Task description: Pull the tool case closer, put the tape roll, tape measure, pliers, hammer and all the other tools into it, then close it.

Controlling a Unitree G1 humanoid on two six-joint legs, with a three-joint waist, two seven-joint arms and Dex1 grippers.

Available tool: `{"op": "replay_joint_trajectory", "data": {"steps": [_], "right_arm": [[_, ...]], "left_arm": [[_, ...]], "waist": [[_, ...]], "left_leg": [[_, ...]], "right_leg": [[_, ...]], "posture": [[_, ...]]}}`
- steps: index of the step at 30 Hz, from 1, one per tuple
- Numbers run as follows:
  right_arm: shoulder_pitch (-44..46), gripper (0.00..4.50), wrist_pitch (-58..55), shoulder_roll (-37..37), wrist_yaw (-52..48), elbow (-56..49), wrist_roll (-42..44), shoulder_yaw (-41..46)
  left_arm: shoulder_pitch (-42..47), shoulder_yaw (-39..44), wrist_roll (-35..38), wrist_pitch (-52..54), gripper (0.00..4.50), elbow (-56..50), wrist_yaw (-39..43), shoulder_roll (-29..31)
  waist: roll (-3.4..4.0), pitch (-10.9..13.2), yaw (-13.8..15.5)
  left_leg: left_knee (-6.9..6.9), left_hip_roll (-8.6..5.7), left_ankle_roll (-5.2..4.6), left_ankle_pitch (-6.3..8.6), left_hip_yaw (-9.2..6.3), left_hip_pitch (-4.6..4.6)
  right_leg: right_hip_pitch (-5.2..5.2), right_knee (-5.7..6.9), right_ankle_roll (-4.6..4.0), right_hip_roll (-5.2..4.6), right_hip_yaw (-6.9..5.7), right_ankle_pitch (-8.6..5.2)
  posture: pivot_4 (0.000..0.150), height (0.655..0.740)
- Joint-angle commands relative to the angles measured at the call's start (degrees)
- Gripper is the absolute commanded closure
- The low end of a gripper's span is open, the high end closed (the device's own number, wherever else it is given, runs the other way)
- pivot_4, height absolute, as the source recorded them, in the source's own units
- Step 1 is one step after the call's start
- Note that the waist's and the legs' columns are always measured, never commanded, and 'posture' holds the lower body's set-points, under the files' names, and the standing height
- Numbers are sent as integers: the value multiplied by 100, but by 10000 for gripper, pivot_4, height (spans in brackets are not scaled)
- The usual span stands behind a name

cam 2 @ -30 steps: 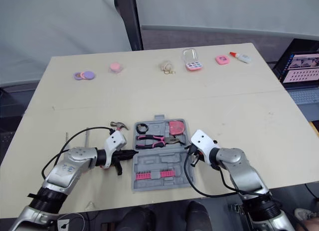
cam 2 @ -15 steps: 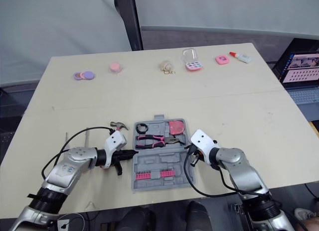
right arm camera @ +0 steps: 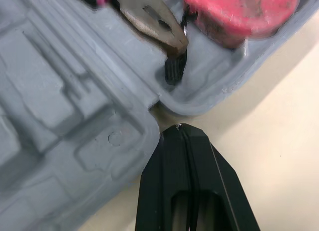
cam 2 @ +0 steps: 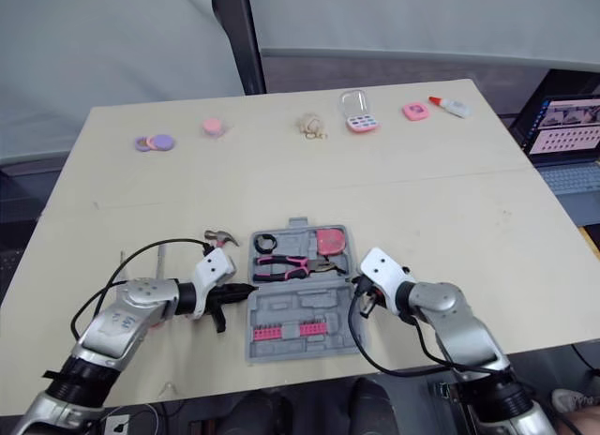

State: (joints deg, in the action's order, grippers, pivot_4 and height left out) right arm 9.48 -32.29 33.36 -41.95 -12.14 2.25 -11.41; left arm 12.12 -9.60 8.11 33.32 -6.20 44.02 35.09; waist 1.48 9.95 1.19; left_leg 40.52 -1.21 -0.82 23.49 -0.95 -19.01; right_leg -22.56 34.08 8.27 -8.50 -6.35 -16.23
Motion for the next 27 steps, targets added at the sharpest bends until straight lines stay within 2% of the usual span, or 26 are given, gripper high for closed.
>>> {"op": "replay_joint_trajectory", "data": {"steps": [1,5,9,13,16,21,23,25,27], "right_arm": [[-164,45000,11,189,-51,-70,45,176],[-253,45000,8,325,-38,-145,113,312],[-457,45000,-94,566,-129,-496,315,616],[-843,45000,-466,842,-466,-1243,1013,1222],[-1174,45000,-803,952,-652,-1803,1620,1764],[-1958,45000,-740,1407,-1197,-2356,2137,2235],[-2207,45000,-351,1311,-1251,-2419,2236,2411],[-2381,45000,93,1400,-1410,-2345,2098,2379],[-2438,45000,172,1486,-1587,-2314,2206,2307]], "left_arm": [[-105,196,-138,136,44696,123,-186,180],[-101,322,-64,185,44696,91,-190,266],[-161,859,352,493,44696,-276,-98,357],[-602,2181,1768,1199,44696,-1364,368,409],[-1459,3328,2520,1291,44696,-2109,778,581],[-2838,5169,3734,1705,44696,-2697,847,345],[-3416,5535,3958,1696,44696,-2834,930,244],[-3964,5757,3992,1335,44696,-2968,952,-116],[-4566,5696,3772,751,44696,-3091,1181,-508]], "waist": [[0,0,-2],[0,0,0],[-4,3,1],[-20,20,2],[-24,22,-33],[-28,26,-23],[-39,29,2],[-40,30,11],[-45,33,23]], "left_leg": [[0,0,0,0,1,0],[0,0,0,0,1,0],[0,0,0,0,-1,-9],[-2,4,0,0,-4,-20],[-2,31,1,1,-7,-20],[-14,36,2,1,-2,-12],[-15,36,1,2,-3,-10],[-15,34,1,3,-1,-6],[-15,27,-4,5,5,-4]], "right_leg": [[1,0,0,0,0,0],[0,0,0,0,0,0],[-5,-2,0,0,-2,0],[-12,-6,0,-1,-4,0],[-10,-11,0,-3,-4,0],[-4,-20,0,-2,0,0],[0,-23,0,-2,-1,0],[3,-24,-1,-3,2,0],[5,-32,2,-8,12,1]], "posture": [[1500,7400],[1500,7400],[1500,7400],[1500,7400],[1500,7400],[1500,7400],[1500,7400],[1500,7400],[1500,7400]]}}
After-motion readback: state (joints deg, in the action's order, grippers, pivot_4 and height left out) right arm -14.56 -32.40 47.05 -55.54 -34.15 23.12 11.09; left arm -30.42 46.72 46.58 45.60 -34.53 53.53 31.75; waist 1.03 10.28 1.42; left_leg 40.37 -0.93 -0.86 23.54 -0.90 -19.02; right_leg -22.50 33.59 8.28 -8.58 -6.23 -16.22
